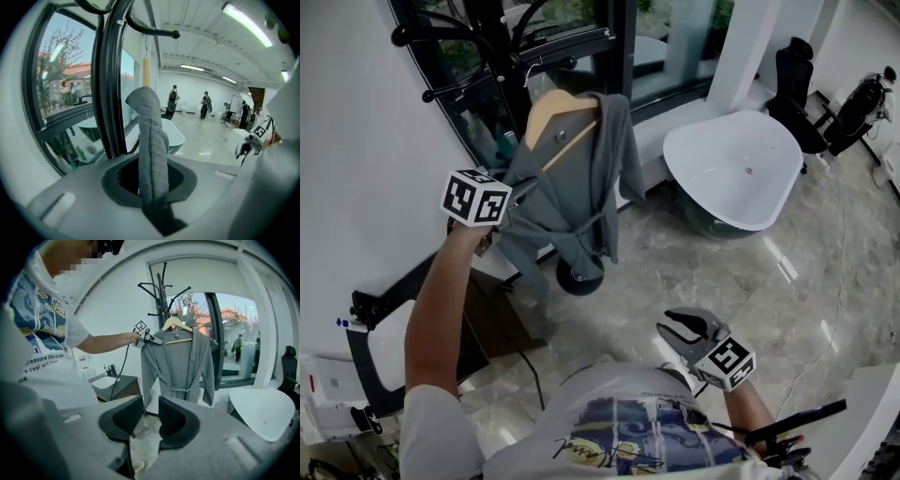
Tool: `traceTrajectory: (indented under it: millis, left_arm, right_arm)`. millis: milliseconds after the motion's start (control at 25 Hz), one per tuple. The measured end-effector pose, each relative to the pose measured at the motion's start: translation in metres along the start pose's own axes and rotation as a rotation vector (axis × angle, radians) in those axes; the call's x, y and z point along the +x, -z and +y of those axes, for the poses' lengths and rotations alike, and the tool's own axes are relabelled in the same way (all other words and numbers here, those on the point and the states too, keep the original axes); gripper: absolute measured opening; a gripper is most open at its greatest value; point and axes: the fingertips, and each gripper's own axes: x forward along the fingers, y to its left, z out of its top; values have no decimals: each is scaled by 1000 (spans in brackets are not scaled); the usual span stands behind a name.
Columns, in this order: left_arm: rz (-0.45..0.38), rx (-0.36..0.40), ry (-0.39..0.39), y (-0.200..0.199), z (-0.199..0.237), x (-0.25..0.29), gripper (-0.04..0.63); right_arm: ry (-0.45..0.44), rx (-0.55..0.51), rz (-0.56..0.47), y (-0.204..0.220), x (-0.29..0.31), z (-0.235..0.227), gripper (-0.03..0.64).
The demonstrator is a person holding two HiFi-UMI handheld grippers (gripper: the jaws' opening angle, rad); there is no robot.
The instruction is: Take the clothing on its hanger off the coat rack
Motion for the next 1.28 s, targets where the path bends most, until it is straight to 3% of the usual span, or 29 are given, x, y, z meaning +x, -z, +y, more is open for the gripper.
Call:
traceTrajectory:
  millis: [160, 440, 1280]
  left_arm:
    - [-25, -35, 11, -1, -1, -8, 26]
    - [-22, -48, -36, -2, 4, -19, -2]
    - [-40, 14, -45, -40, -15, -37, -3]
  right_arm:
    - [-4, 16, 5, 6, -1, 3, 107]
    - [-4, 17, 22, 13, 2, 1, 107]
    - [11, 21, 14, 26, -18, -5, 107]
